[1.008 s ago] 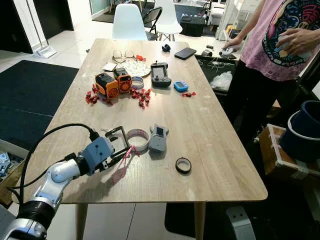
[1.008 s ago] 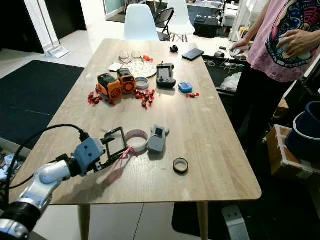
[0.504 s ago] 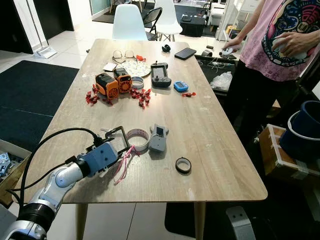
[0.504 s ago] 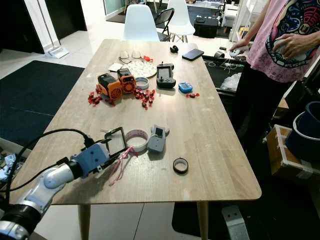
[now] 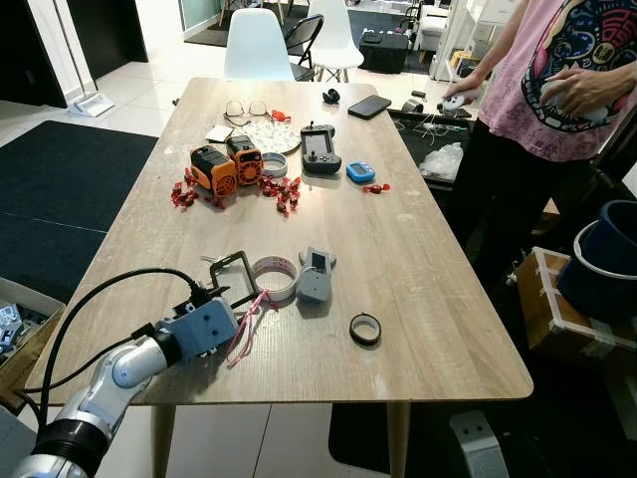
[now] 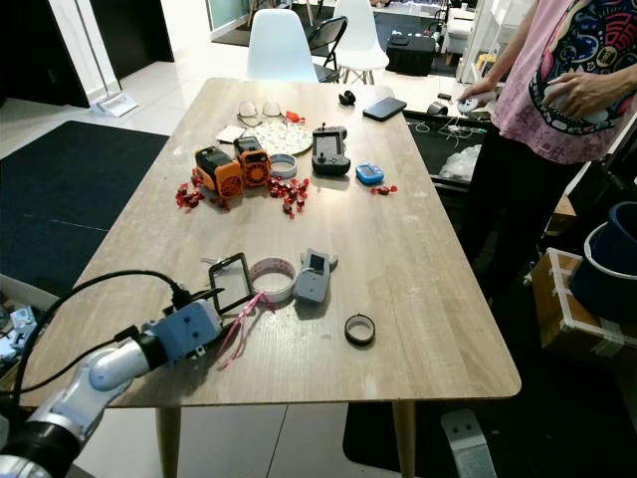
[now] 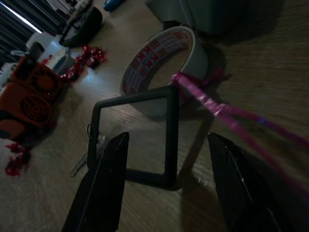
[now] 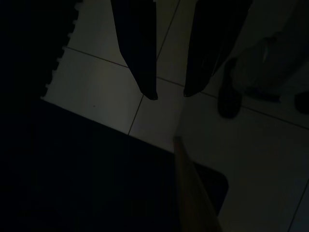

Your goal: Hang keys on a hook

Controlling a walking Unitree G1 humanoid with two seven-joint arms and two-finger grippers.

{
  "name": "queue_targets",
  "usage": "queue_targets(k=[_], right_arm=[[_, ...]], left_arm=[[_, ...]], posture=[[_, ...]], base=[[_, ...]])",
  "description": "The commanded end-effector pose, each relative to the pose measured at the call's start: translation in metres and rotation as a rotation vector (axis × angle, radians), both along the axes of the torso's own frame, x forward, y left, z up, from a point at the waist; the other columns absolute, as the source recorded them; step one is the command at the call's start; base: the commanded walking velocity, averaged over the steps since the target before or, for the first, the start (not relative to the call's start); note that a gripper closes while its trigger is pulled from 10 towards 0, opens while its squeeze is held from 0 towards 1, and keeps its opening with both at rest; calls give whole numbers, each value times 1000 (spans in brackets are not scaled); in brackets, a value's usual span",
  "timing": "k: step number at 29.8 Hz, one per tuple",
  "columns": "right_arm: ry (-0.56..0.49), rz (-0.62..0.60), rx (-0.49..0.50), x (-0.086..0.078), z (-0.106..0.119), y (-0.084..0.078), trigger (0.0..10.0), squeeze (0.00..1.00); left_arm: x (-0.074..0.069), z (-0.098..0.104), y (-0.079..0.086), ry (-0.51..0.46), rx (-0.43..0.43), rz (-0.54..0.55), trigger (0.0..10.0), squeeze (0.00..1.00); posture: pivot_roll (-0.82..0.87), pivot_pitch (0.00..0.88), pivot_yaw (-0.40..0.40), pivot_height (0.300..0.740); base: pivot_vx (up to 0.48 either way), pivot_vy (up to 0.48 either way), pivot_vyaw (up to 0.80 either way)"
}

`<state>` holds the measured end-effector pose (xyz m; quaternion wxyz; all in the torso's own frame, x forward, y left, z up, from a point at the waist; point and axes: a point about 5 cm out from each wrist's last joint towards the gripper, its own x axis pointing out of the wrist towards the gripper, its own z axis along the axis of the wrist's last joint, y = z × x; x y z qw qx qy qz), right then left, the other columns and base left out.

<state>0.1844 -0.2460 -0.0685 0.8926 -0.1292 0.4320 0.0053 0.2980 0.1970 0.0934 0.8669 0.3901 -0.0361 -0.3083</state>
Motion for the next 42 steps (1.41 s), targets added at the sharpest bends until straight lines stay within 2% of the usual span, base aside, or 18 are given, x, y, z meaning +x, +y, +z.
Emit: queue_targets(k=[1,9,11,12,19,24,30,31,42], right_arm=[[10,0,-2,-4,-2,0,10000,0],[8,-1,-4,-4,-2,0,10000,0],[7,-2,-5,-4,-2,0,10000,0],[7,-3,-6,-4,-2,0,10000,0],[7,-2,-6,-4,-2,0,10000,0],[5,-1,-6,-3,-2,0,10000,0],[5,-3,-7,-3,-2,0,10000,0],[6,-4,-8,-4,-2,0,10000,0],[9,0,-4,-4,-3,2,10000,0]], left_arm=[[-4,-10,-9,21,11,-12,10000,0],[-1,-11,-22,-22,-3,36,10000,0],[0,-12,-26,-46,-6,71,10000,0],[3,-12,-28,-72,-17,125,10000,0],[9,-11,-28,-101,-18,197,10000,0],[19,-5,-19,-178,44,315,10000,0],[21,-2,-11,-209,56,366,10000,0],[20,-1,-10,-216,45,370,0,0],[17,1,-16,-229,18,345,0,0]], posture=[[42,82,-54,740],[40,76,-51,740],[40,74,-51,740],[40,72,-51,740],[39,76,-52,740],[37,80,-52,740],[39,82,-52,740],[39,82,-52,740],[44,85,-53,740]], base=[[0,0,0],[0,0,0],[0,0,0],[0,0,0],[0,0,0],[0,0,0],[0,0,0],[0,0,0],[0,0,0]])
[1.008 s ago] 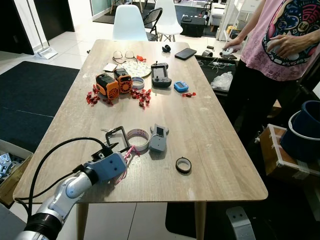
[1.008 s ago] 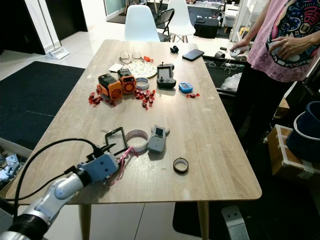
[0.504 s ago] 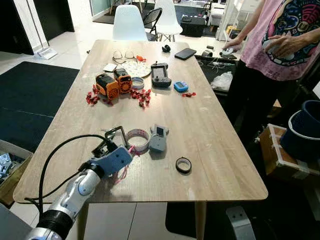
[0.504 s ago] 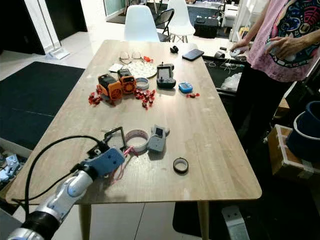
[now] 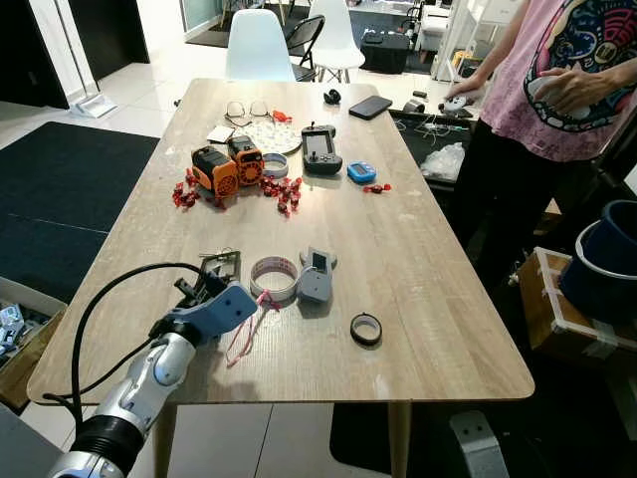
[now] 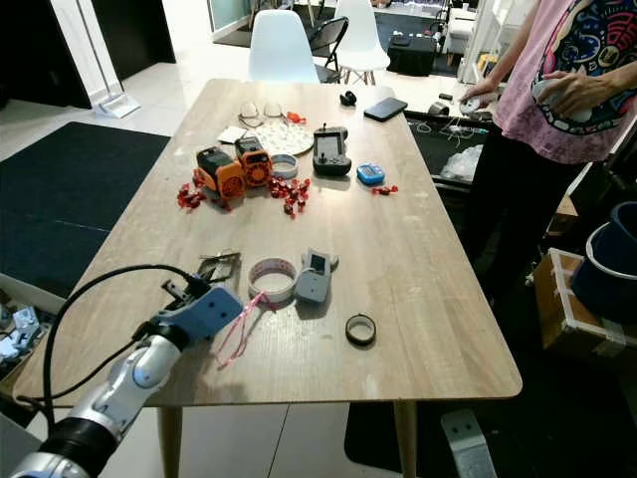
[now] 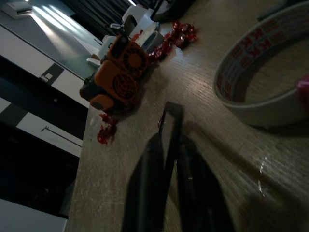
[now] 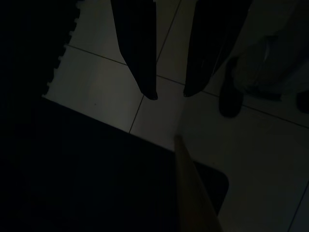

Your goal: Hang keys on a hook

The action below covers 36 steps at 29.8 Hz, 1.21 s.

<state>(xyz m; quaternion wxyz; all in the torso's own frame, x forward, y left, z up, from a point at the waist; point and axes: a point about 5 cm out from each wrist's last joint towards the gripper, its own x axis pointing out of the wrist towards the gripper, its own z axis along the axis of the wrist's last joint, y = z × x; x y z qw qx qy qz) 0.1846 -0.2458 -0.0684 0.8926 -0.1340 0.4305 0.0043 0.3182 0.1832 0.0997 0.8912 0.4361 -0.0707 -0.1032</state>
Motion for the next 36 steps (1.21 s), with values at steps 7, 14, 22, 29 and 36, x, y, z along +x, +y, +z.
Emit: queue_targets(k=[7,14,22,29,36], right_arm=[[12,-2,5,-4,-3,2,10000,0],[10,-2,5,-4,-3,3,10000,0],[8,-4,4,-4,-2,2,10000,0],[8,-2,3,-4,-2,2,10000,0],[4,1,5,-2,-2,3,10000,0]], left_arm=[[-4,-4,-2,10,-23,-6,0,0],[-7,1,8,29,-207,-7,0,0],[-20,5,26,32,-229,-111,0,0],[-45,13,45,48,-334,-213,0,0],[-66,5,57,161,-336,-306,0,0]], posture=[[48,85,-54,740],[45,86,-54,740],[46,87,-55,740],[51,89,-57,740],[48,90,-60,740]], base=[[0,0,0],[0,0,0],[0,0,0],[0,0,0],[0,0,0]])
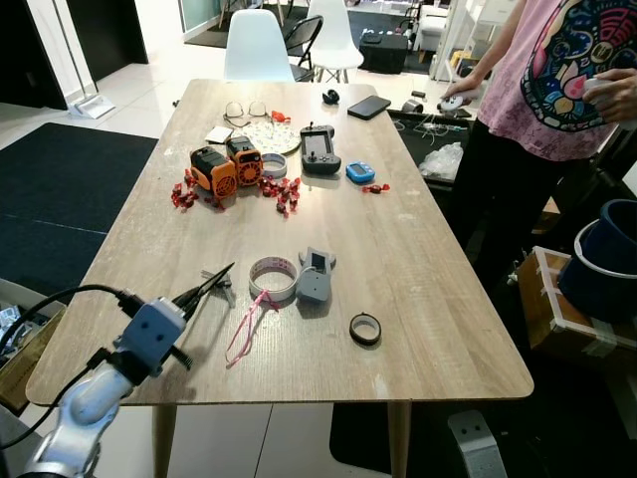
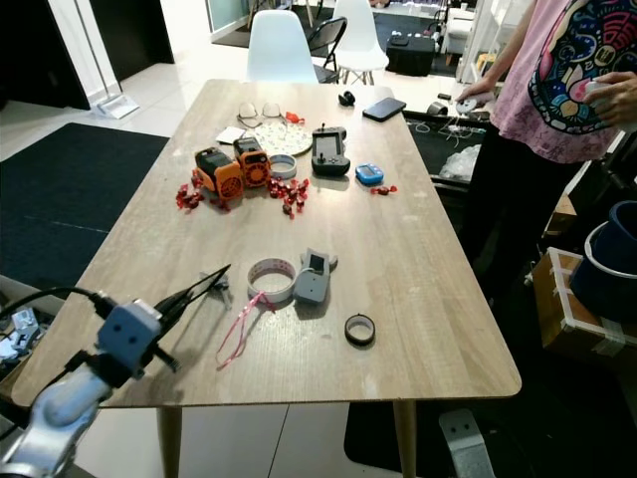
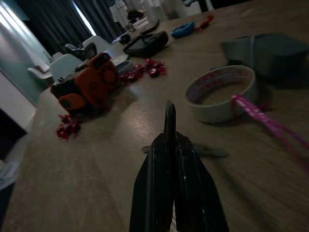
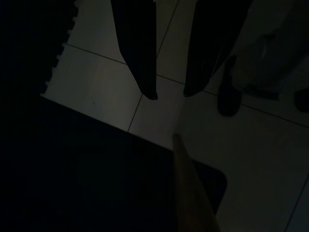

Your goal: Hang keys on a hook

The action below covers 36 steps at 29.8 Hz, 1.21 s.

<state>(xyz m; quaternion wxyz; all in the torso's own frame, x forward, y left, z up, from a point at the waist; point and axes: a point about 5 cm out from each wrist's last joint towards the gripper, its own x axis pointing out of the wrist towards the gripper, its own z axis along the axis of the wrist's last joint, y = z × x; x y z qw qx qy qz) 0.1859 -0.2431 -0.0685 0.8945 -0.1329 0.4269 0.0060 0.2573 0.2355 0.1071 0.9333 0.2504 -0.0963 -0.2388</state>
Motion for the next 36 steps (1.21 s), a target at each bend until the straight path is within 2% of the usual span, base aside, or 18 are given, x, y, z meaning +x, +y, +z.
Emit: queue_targets(k=[1,3,4,8,12,15,20,24,26,30,36], right_arm=[[12,-1,1,-4,-2,0,10000,0],[12,-1,1,-4,-2,0,10000,0],[13,1,-1,-4,-2,-1,10000,0],[13,5,-2,-3,-1,-1,10000,0],[12,5,-1,-3,-1,0,10000,0],[9,5,1,-2,-1,0,10000,0],[10,5,1,-2,-1,0,10000,0],[10,3,0,-2,-1,0,10000,0],[10,3,0,-2,-1,1,10000,0],[9,3,0,-1,-1,1,10000,0],[8,3,1,-1,-1,1,10000,0]], left_arm=[[-7,-3,5,57,14,-46,0,0],[-10,-5,4,87,0,-67,0,0],[-16,-7,-3,157,-26,-134,0,0],[-19,-9,-14,214,-30,-213,0,0],[-21,-13,-19,248,-20,-249,0,0],[-23,-17,-24,314,-18,-309,0,0],[-18,-15,-24,300,-6,-288,0,0],[-7,-10,-18,224,38,-177,0,0],[-6,-9,-17,215,43,-165,0,0],[-6,-7,-20,222,25,-198,0,0],[-8,-11,-18,240,49,-202,0,0]], posture=[[48,90,-60,740],[49,91,-62,740],[51,92,-63,740],[50,91,-64,740],[49,90,-63,740],[49,89,-62,740],[50,88,-62,740],[50,86,-61,740],[50,86,-61,740],[49,82,-59,740],[51,79,-61,740]], base=[[0,0,0],[0,0,0],[0,0,0],[0,0,0],[0,0,0],[0,0,0],[0,0,0],[0,0,0],[0,0,0],[0,0,0],[0,0,0]])
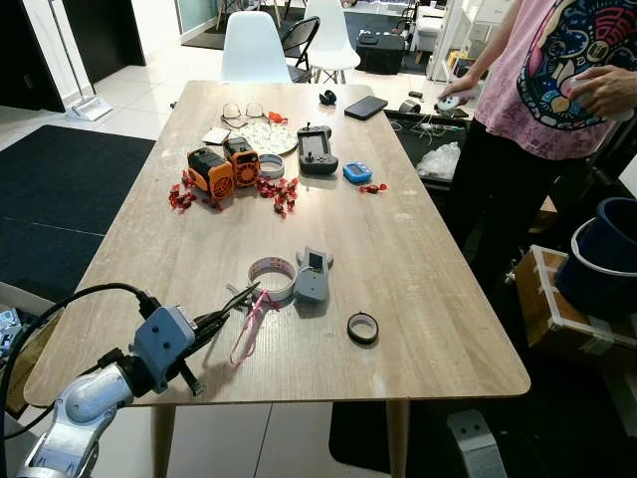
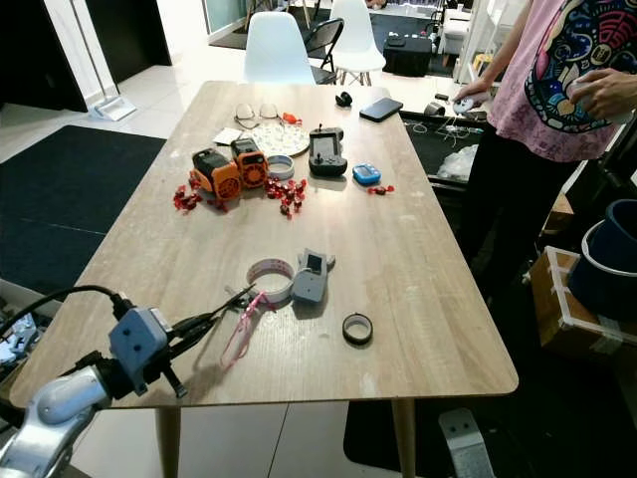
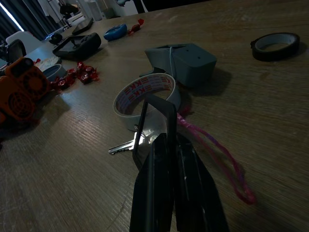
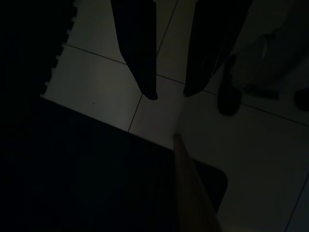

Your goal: Hang keys on a hook

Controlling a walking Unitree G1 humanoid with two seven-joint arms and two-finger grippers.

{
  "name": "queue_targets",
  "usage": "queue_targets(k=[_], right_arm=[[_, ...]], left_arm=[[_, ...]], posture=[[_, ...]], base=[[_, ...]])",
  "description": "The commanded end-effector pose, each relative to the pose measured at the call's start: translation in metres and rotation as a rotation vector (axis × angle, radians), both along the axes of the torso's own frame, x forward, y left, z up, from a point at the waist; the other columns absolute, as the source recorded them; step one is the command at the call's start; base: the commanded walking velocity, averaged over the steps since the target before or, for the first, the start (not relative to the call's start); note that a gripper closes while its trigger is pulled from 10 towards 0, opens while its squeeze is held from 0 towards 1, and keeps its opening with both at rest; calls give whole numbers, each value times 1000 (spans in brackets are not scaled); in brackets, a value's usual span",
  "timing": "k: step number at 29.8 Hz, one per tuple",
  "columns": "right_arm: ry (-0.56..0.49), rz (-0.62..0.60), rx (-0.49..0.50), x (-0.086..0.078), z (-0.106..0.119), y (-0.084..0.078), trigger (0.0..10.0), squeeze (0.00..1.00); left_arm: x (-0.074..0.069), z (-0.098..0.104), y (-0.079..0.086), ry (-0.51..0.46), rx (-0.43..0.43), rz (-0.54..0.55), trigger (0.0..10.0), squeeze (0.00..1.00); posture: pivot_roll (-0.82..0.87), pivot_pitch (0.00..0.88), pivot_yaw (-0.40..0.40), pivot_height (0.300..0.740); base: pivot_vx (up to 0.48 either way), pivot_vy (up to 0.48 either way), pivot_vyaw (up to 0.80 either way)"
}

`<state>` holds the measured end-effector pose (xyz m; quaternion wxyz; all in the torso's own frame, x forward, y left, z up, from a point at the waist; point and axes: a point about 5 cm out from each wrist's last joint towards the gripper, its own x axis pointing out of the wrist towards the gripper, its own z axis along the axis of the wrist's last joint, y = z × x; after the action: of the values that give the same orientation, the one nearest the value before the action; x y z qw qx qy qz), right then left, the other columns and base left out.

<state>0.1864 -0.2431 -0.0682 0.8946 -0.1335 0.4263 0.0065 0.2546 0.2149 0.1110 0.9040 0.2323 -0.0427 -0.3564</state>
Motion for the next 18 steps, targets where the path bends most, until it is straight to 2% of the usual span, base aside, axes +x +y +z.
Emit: queue_targets(k=[1,7,8,9,10,15,18], right_arm=[[9,2,1,-2,-1,1,10000,0],[8,3,1,-1,-1,1,10000,0],[8,3,1,-1,-1,1,10000,0],[8,3,1,-1,-1,1,10000,0],[8,3,2,-1,-1,1,10000,0],[9,2,2,-2,-1,1,10000,0],[9,2,1,-2,-1,1,10000,0]], left_arm=[[-5,-15,3,74,31,12,0,0],[-4,-13,7,59,41,21,0,0],[-3,-12,8,57,45,24,3686,0],[-2,-12,10,56,49,30,10000,839],[-1,-12,11,56,49,37,10000,1000],[2,-9,17,46,56,65,10000,1000],[7,-4,27,19,77,119,10000,1000]], posture=[[51,78,-61,740],[52,78,-61,740],[52,78,-61,740],[52,78,-61,740],[52,78,-61,740],[51,79,-62,740],[50,82,-64,740]], base=[[0,0,0],[0,0,0],[0,0,0],[0,0,0],[0,0,0],[0,0,0],[0,0,0]])
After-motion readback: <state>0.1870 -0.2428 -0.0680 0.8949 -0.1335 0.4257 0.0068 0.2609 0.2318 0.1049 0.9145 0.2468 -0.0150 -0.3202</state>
